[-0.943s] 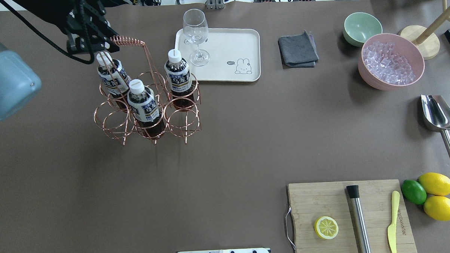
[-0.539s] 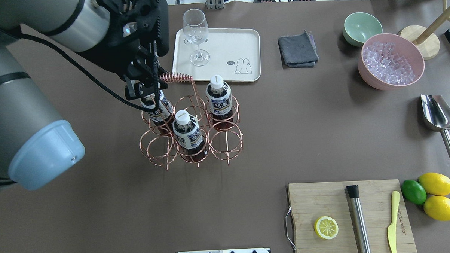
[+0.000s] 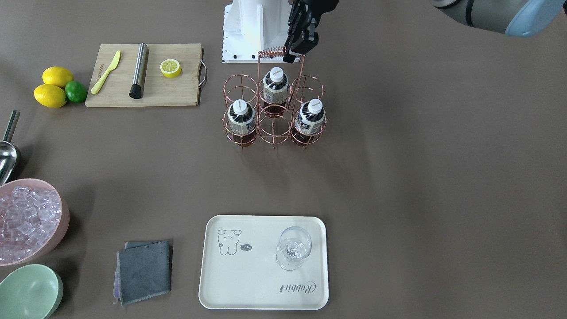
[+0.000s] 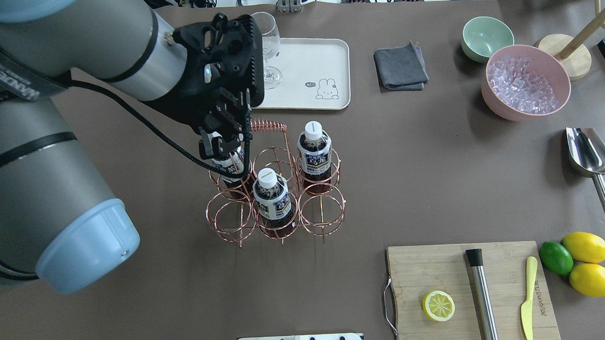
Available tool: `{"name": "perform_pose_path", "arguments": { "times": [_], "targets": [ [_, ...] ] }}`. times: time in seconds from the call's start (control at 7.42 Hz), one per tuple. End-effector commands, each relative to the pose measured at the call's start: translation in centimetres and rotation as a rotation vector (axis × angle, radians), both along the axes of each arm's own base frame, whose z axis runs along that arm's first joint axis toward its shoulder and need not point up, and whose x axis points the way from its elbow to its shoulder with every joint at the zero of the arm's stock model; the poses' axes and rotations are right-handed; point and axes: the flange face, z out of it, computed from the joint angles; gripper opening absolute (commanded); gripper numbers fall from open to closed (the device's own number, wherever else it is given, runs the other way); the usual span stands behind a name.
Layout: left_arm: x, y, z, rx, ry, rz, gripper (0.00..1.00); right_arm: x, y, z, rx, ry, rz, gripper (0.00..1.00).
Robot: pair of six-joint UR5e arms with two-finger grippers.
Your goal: Take tea from basket to plate
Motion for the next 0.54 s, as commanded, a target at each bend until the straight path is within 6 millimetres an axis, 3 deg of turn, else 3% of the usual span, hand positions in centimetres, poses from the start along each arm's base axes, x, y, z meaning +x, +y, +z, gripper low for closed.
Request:
{"name": "perform_pose_path", "arguments": {
  "times": [0.0,0.13,0.4],
  "targets": [
    [1.7,1.2,-0.4,-0.007,-0.004,-0.012,0.0,-13.8,-0.6,-14.5,0.172,-0.04,-0.043,1.0],
    [1.8,1.2,-0.2,-0.009,-0.007,-0.01,0.0,-17.2,-0.3,-16.6,0.275,-0.127,-0.058,1.0],
    [1.9,1.3,-0.1,-0.009,-0.009,-0.01,0.0,-21.3,1.8,-19.6,0.345,-0.385,0.035,1.0]
  ]
}}
